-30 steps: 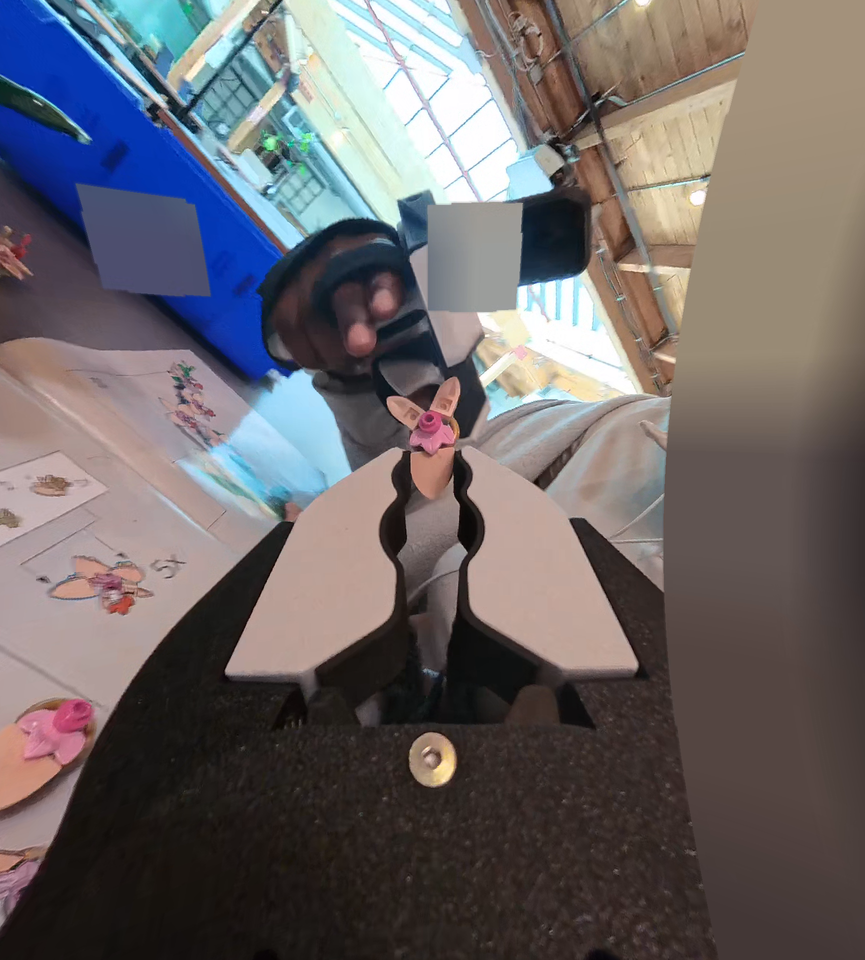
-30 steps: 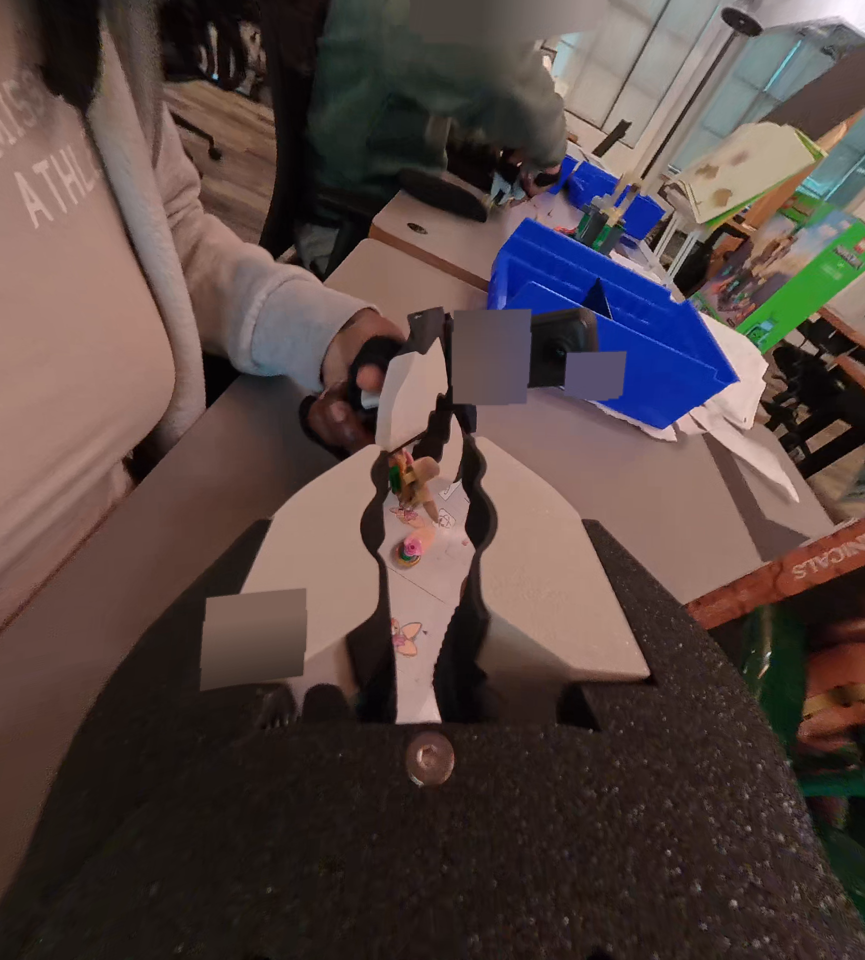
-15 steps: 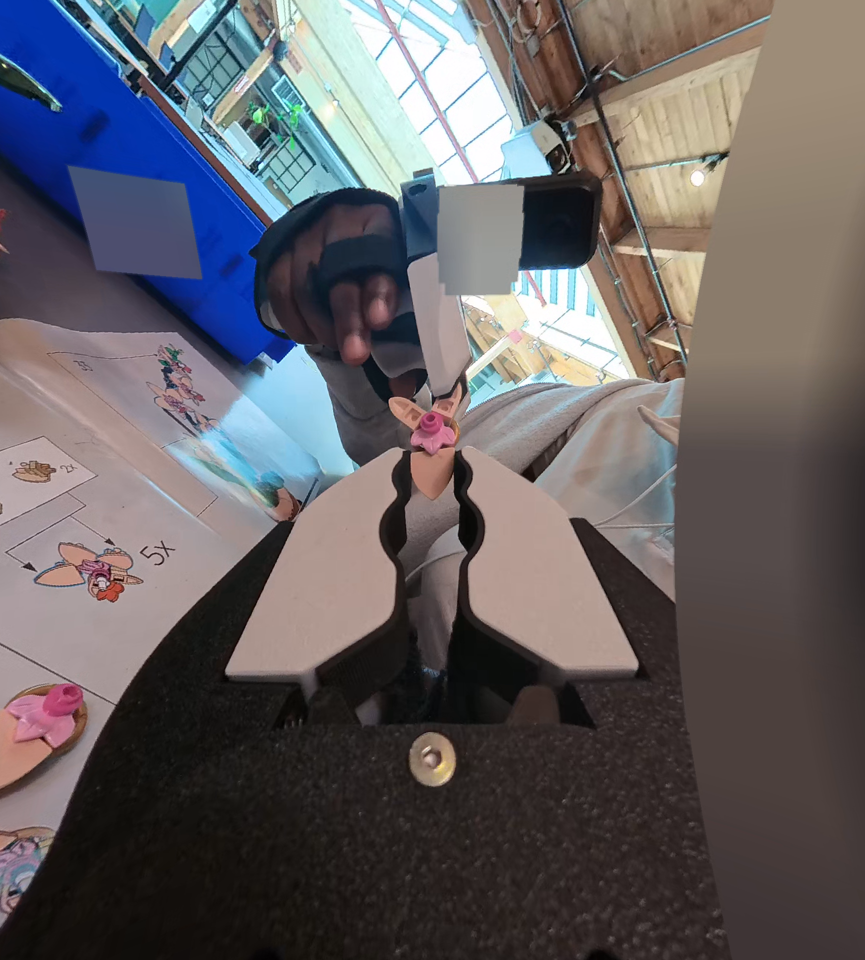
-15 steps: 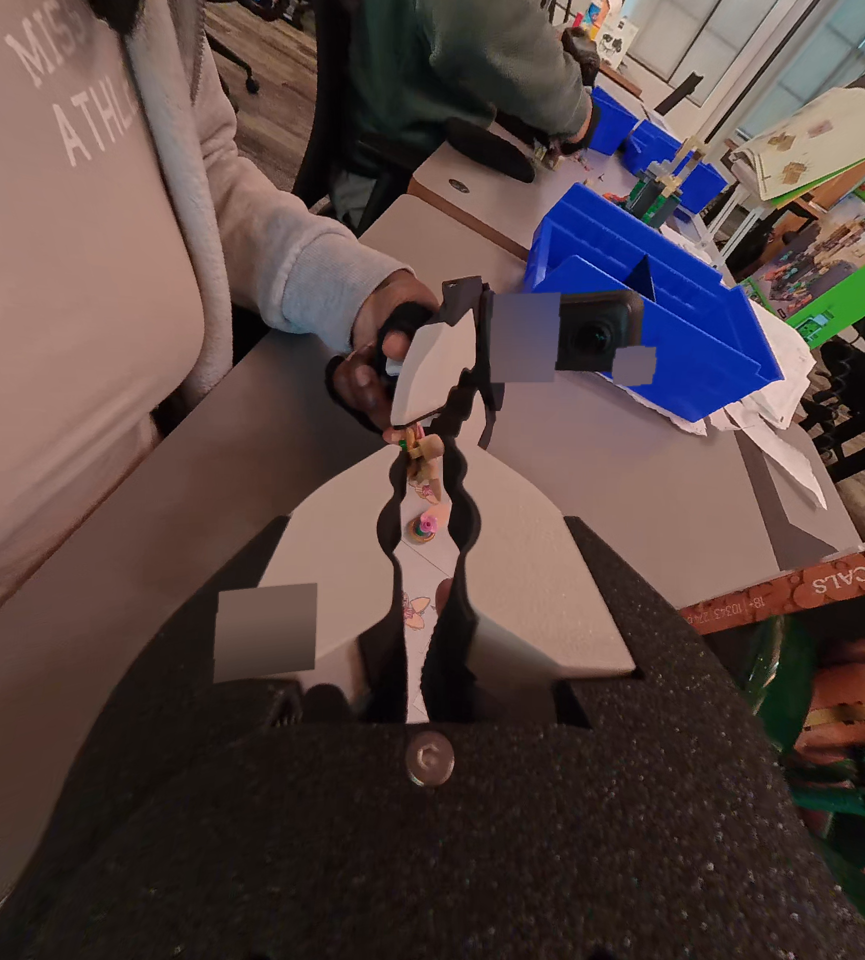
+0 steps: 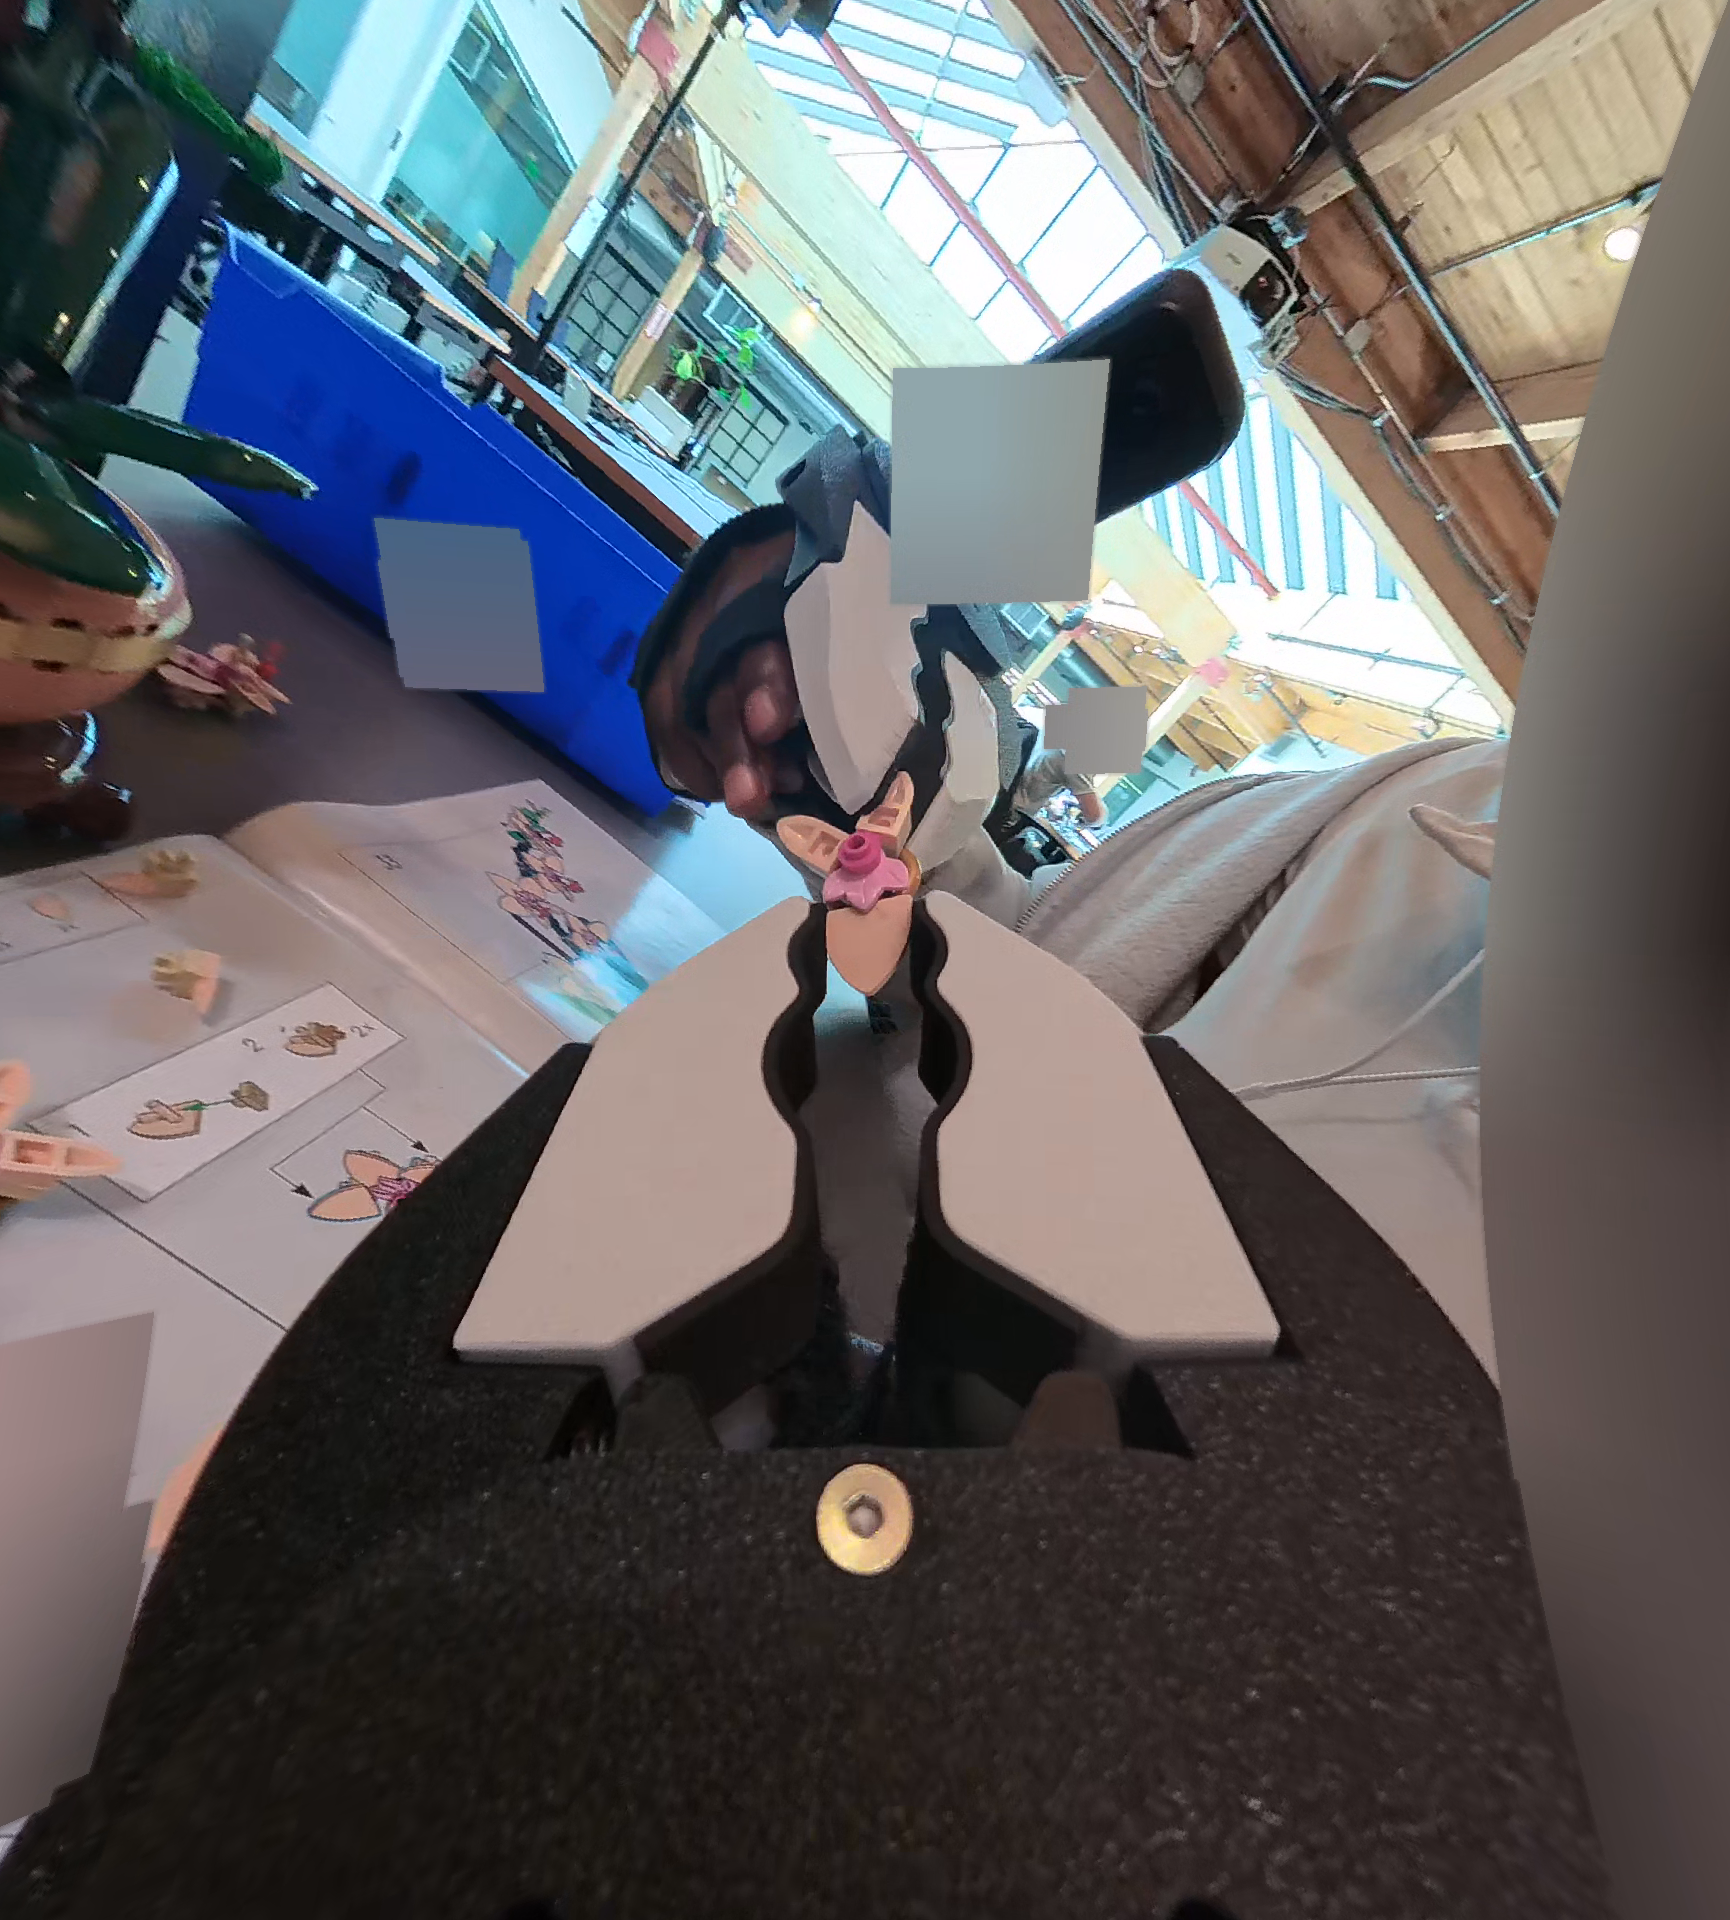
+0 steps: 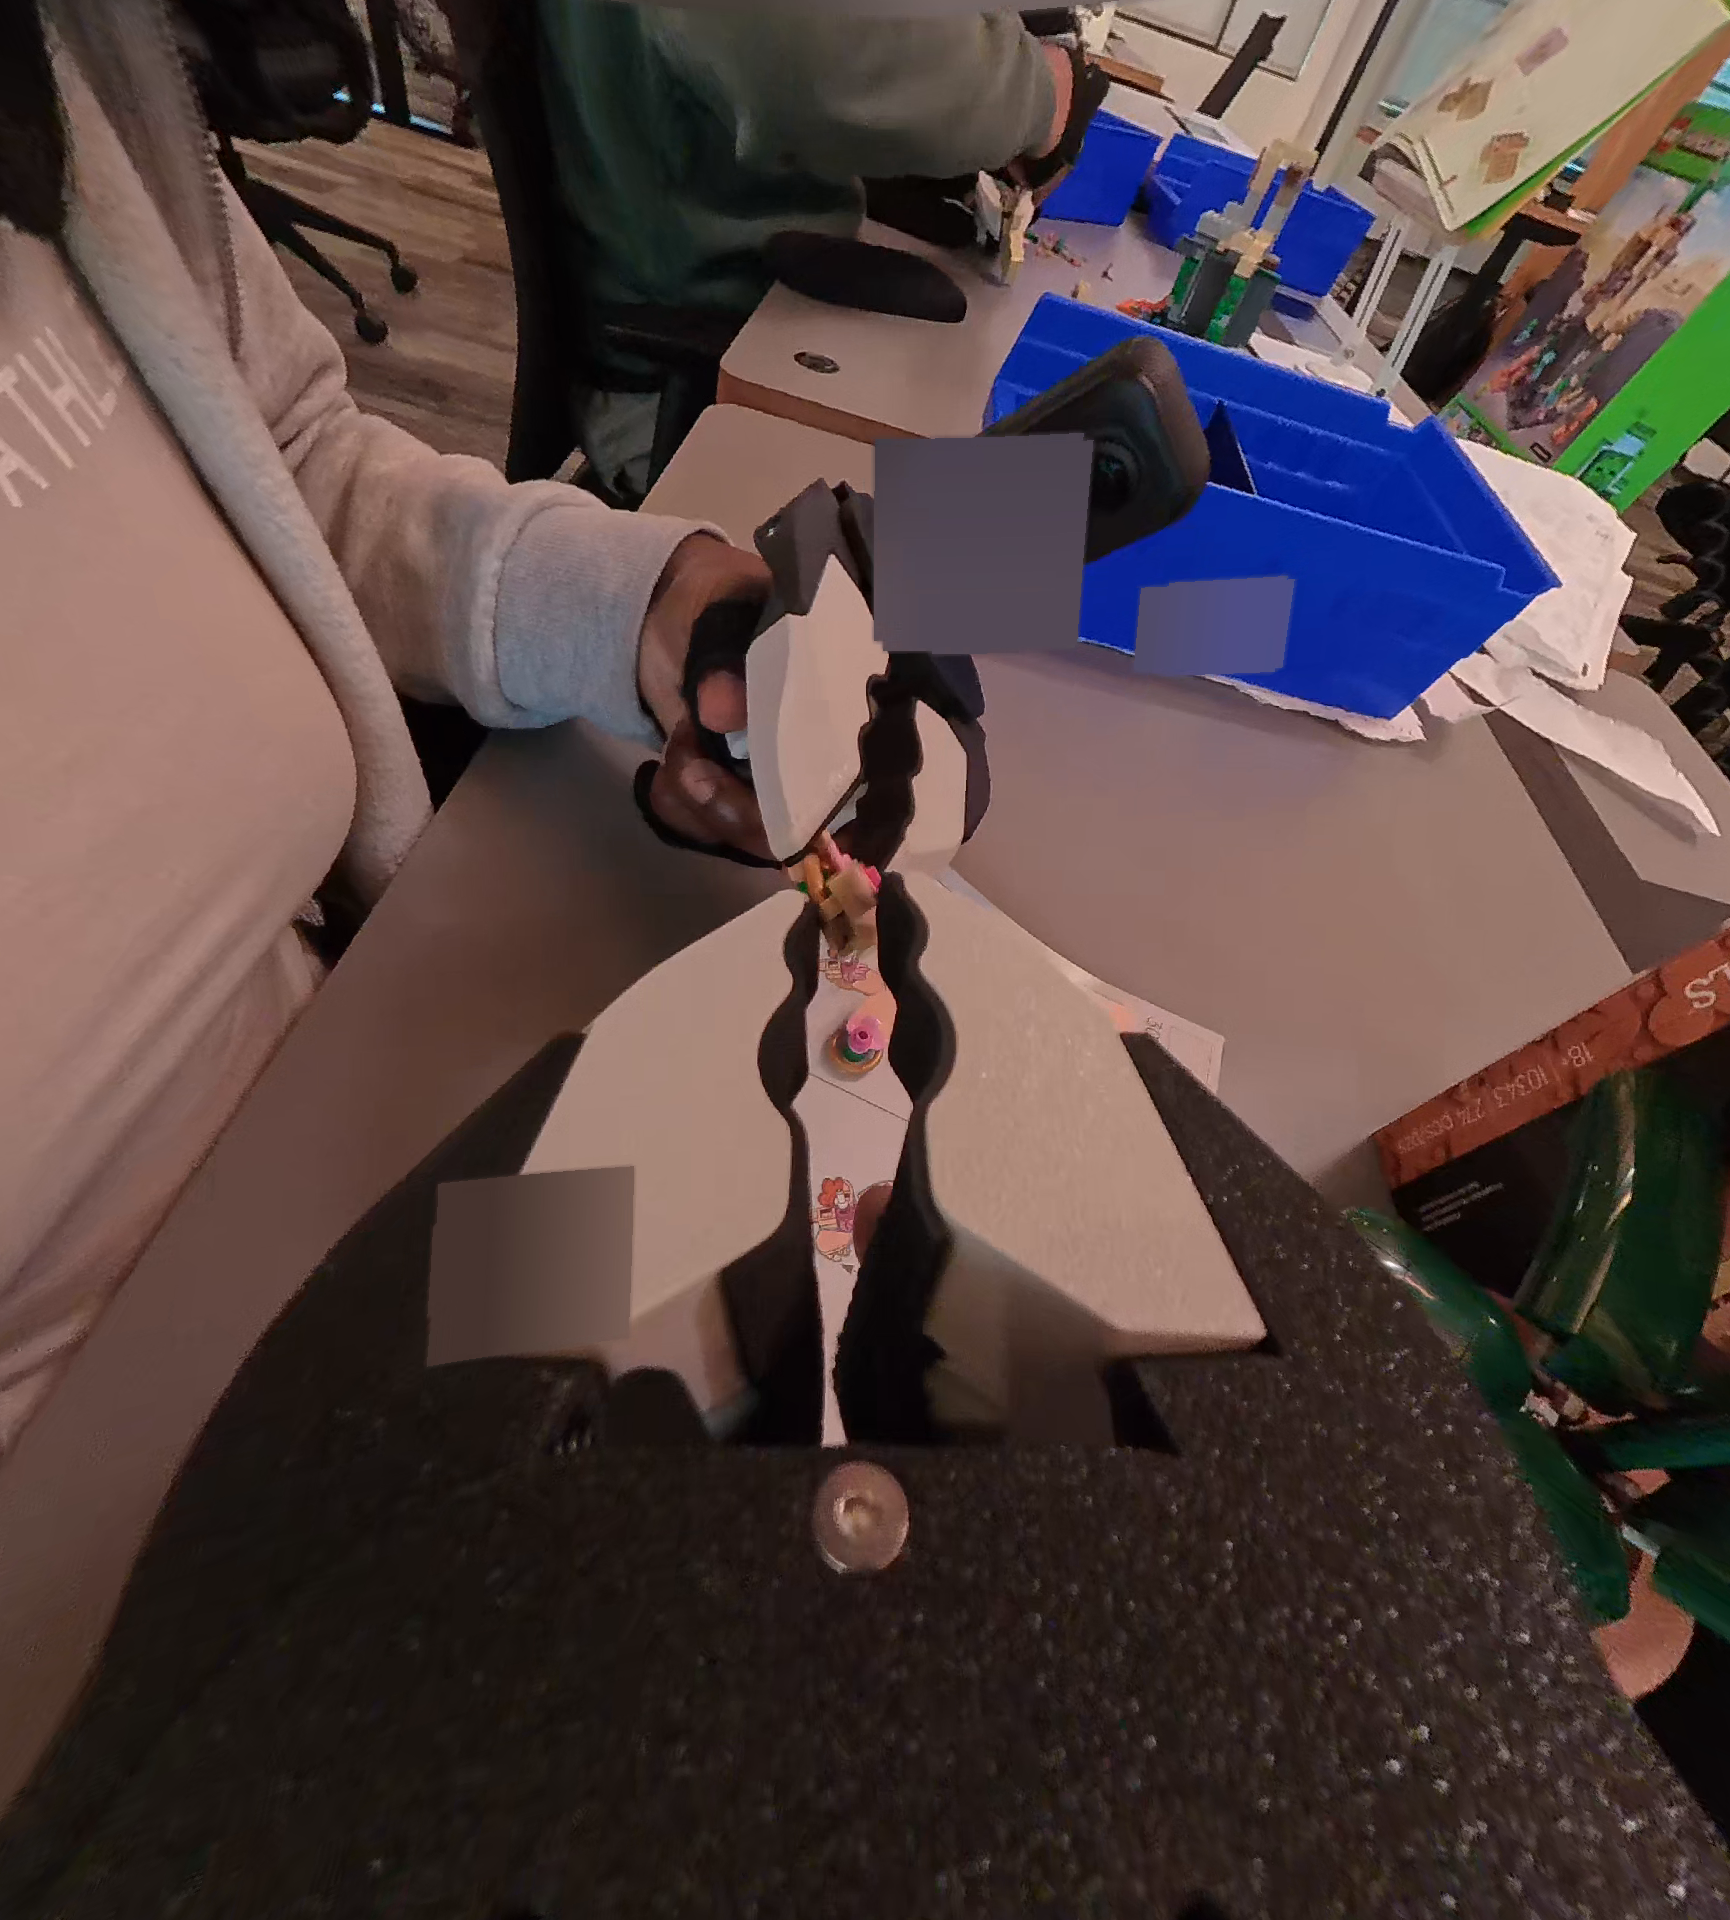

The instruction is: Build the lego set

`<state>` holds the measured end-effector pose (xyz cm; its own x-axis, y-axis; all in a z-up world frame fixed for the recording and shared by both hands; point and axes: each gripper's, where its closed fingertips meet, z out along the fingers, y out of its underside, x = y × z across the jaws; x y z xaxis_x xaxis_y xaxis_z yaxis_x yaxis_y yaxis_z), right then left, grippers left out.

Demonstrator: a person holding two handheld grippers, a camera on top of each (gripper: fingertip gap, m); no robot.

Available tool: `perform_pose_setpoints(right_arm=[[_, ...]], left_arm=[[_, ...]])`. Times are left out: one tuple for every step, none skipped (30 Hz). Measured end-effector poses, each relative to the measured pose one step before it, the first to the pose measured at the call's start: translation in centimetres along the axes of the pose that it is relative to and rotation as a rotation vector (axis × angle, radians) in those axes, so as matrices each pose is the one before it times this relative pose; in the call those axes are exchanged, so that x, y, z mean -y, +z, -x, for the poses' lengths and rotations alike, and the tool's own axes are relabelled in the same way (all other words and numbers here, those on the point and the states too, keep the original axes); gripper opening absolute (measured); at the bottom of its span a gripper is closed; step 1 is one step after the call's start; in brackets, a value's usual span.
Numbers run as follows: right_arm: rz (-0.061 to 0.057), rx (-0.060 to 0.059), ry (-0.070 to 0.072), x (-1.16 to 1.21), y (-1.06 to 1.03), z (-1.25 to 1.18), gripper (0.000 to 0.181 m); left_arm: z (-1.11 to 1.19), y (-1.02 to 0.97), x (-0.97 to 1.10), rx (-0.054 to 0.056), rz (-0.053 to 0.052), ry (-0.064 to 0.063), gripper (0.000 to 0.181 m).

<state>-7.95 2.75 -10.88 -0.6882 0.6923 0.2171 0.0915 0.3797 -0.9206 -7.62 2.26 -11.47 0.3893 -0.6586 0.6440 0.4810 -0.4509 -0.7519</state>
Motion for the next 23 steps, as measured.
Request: perform_pose_setpoints(right_arm=[[-0.0043,-0.0062,0.0095,0.024,-0.01,-0.089,0.01],[-0.0052,-0.0118,0.0084,0.048,-0.038,-0.162,0.01],[-0.0042,-0.0029,0.0055,0.028,-0.02,-0.042,0.01],[-0.0034,0.004,0.0069,0.02,-0.018,0.051,0.01],[-0.0043,0.0101,-0.008,0.044,0.0,0.218,0.01],[0.0015,0.0009,-0.0272,0.021,0.023,0.196,0.01],[0.0171,-0.0082,-0.0158,-0.118,0.056,-0.002,0.01],[0.0129,-0.0017,-0.0053,-0.05,0.031,0.012,0.01],[-0.002,0.0042,0.0,0.089,0.006,0.054,0.01],[-0.0047,0.0055,0.0017,0.073,-0.024,0.039,0.01],[-0.0017,0.0029,-0.0034,-0.016,-0.035,0.019,0.01],[0.0011,0.0043,-0.0042,-0.057,-0.03,0.056,0.01],[0.0033,0.0028,0.0021,-0.072,-0.021,0.022,0.01],[0.0013,0.0054,-0.0006,-0.032,-0.011,0.092,0.01],[0.0025,0.0031,-0.0047,-0.043,-0.006,0.075,0.01],[0.0092,0.0053,-0.007,-0.11,0.015,0.102,0.01],[0.0097,0.0053,-0.0026,-0.124,0.029,0.078,0.01],[0.0066,0.0077,-0.0013,-0.083,0.028,0.109,0.01],[-0.0002,0.0034,-0.0084,0.031,0.002,0.087,0.009],[-0.0049,-0.001,-0.0177,0.139,-0.014,0.074,0.01],[-0.002,-0.0085,-0.0229,0.184,-0.006,0.043,0.01],[-0.0002,-0.0047,-0.027,0.213,0.013,0.15,0.011],[0.0003,0.0043,-0.0299,0.255,-0.026,0.293,0.013]], left_arm=[[-0.007,-0.004,0.02,0.0018,-0.001,0.0037,0.015],[-0.024,0.028,-0.03,0.0006,0.0017,0.0043,0.015],[-0.008,0.038,-0.025,0.0029,0.0002,0.0072,0.015],[-0.037,0.016,-0.007,0.0005,-0.0001,0.0059,0.015],[-0.115,-0.001,-0.076,-0.0067,0.0073,0.0023,0.015],[-0.087,-0.031,-0.101,-0.0053,0.0122,0.0015,0.015],[0.093,-0.061,-0.037,0.0089,0.0078,0.0084,0.015],[0.03,-0.05,-0.021,0.0059,0.0071,0.0105,0.015],[-0.09,-0.014,0.009,-0.0037,0.0044,0.0023,0.015],[-0.09,0.015,0.031,-0.0038,0.0026,-0.002,0.015],[-0.008,0.034,0.004,0.0008,0.0016,-0.0012,0.015],[0.01,0.06,-0.072,0.0009,0.0041,-0.0035,0.015],[0.02,0.037,-0.042,-0.0003,0.0015,-0.0097,0.014],[-0.015,0.014,-0.049,-0.0047,0.0013,-0.0084,0.014],[-0.005,0.023,-0.06,-0.0027,0.0012,-0.0045,0.015],[0.041,0.011,-0.115,0.0011,0.0059,0.0001,0.015],[0.045,0.009,-0.123,0.0035,0.008,0.006,0.015],[0.014,0.003,-0.103,0.0027,0.0091,0.0109,0.015],[-0.052,0.002,-0.03,0.0001,0.0065,0.014,0.015],[-0.138,0.006,-0.003,-0.003,0.0052,0.0199,0.015],[-0.149,-0.008,0.006,-0.0032,0.0047,0.0264,0.015],[-0.207,-0.046,-0.031,-0.0086,0.0097,0.031,0.015],[-0.181,-0.102,0.051,-0.0118,0.0045,0.0304,0.015]])
